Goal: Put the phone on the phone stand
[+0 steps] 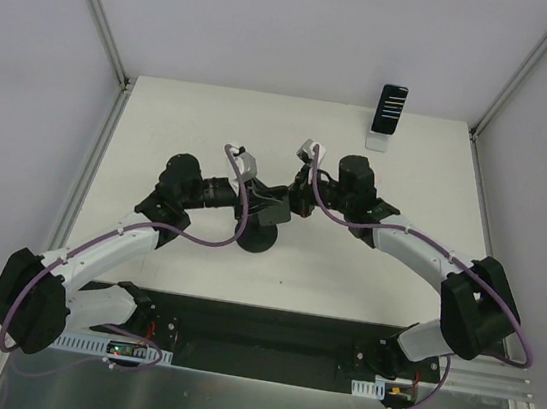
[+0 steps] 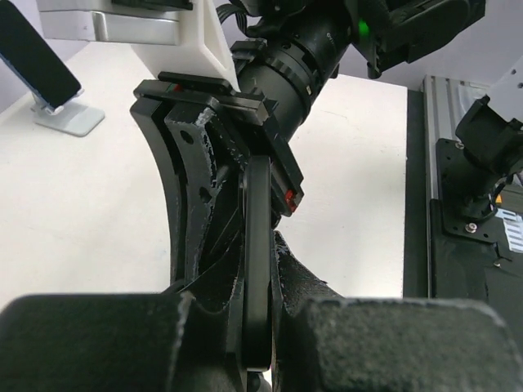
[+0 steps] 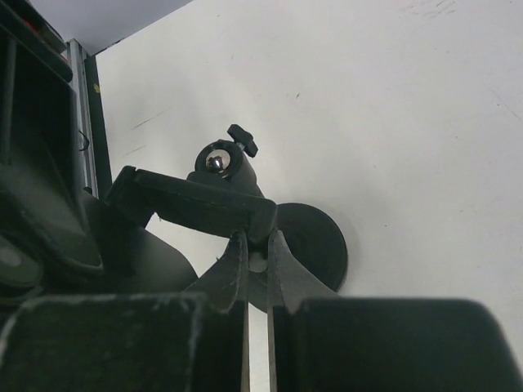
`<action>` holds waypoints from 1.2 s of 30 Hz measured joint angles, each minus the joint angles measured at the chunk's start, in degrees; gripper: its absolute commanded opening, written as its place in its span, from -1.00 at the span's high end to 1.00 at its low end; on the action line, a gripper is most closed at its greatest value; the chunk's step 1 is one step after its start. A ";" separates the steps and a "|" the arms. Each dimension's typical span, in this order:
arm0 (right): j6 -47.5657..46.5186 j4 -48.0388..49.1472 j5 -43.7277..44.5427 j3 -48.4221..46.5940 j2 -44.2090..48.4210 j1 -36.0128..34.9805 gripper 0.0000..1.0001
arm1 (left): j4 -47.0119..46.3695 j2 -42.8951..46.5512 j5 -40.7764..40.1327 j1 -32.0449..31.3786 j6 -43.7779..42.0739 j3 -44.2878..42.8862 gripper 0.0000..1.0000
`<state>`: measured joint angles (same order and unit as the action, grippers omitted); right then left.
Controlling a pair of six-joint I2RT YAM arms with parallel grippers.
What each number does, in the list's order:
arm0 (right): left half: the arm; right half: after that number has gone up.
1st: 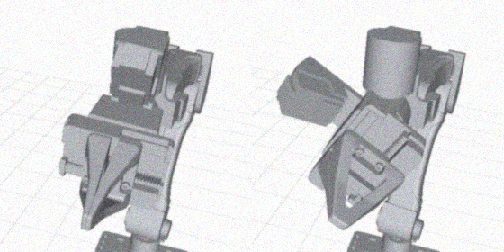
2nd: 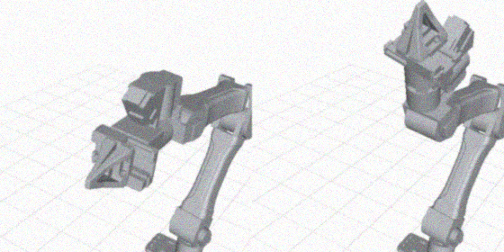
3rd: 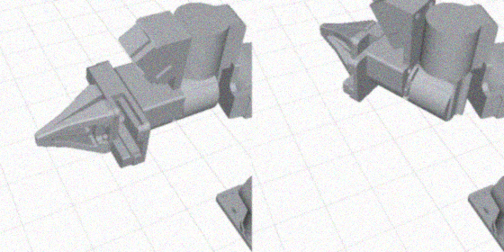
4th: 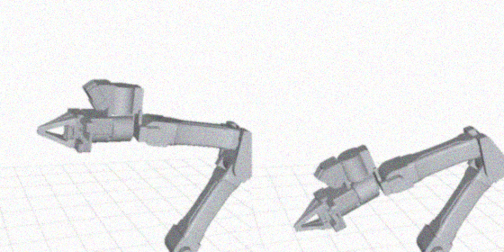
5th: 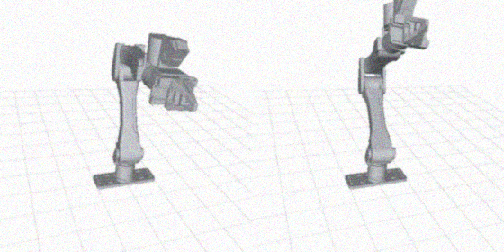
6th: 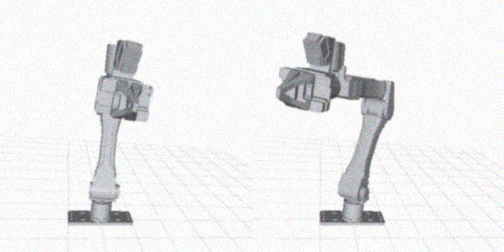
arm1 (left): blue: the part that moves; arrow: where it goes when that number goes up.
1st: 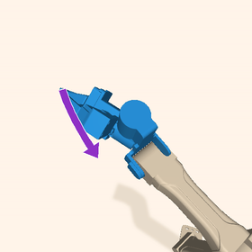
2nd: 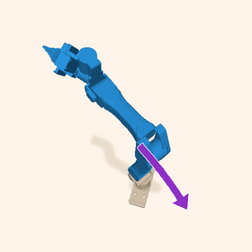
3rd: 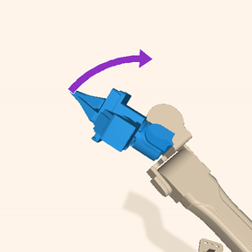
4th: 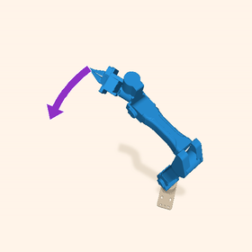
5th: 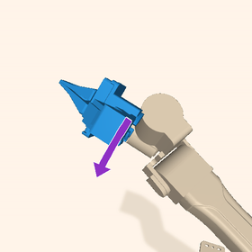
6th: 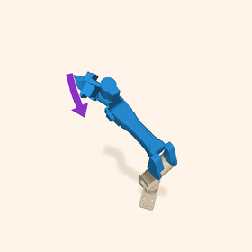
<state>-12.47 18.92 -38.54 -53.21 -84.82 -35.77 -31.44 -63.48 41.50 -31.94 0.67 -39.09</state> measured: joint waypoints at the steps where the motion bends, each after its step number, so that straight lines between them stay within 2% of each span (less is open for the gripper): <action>1: 0.15 0.07 -0.15 0.02 0.00 0.00 0.99 | -0.24 0.04 0.48 0.00 -0.02 -0.07 1.00; 8: 0.70 0.15 -1.90 0.02 -0.48 0.98 0.99 | 0.76 -8.09 8.37 0.07 1.03 -5.14 1.00; 12: 0.24 0.09 -2.69 0.02 -0.50 1.25 0.99 | 5.29 -10.73 10.03 0.07 0.44 -8.17 1.00; 28: -1.49 -0.94 -5.33 0.04 -0.50 1.92 0.99 | 11.21 -15.76 17.51 2.43 1.70 -13.46 1.00; 30: -0.96 -0.70 -4.00 0.31 -0.42 1.95 0.99 | 11.76 -14.51 14.78 2.43 1.70 -12.87 1.00; 32: 0.04 -0.02 -1.86 0.79 -0.07 1.81 0.99 | 12.83 -11.32 8.61 2.27 1.66 -11.02 1.00; 36: 2.89 3.23 6.38 3.28 2.34 -0.02 0.99 | 17.03 -3.30 -11.69 -0.70 1.29 -7.43 1.00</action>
<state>-9.58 22.15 -32.16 -49.93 -82.48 -35.79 -14.41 -66.78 29.80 -32.64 1.96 -46.52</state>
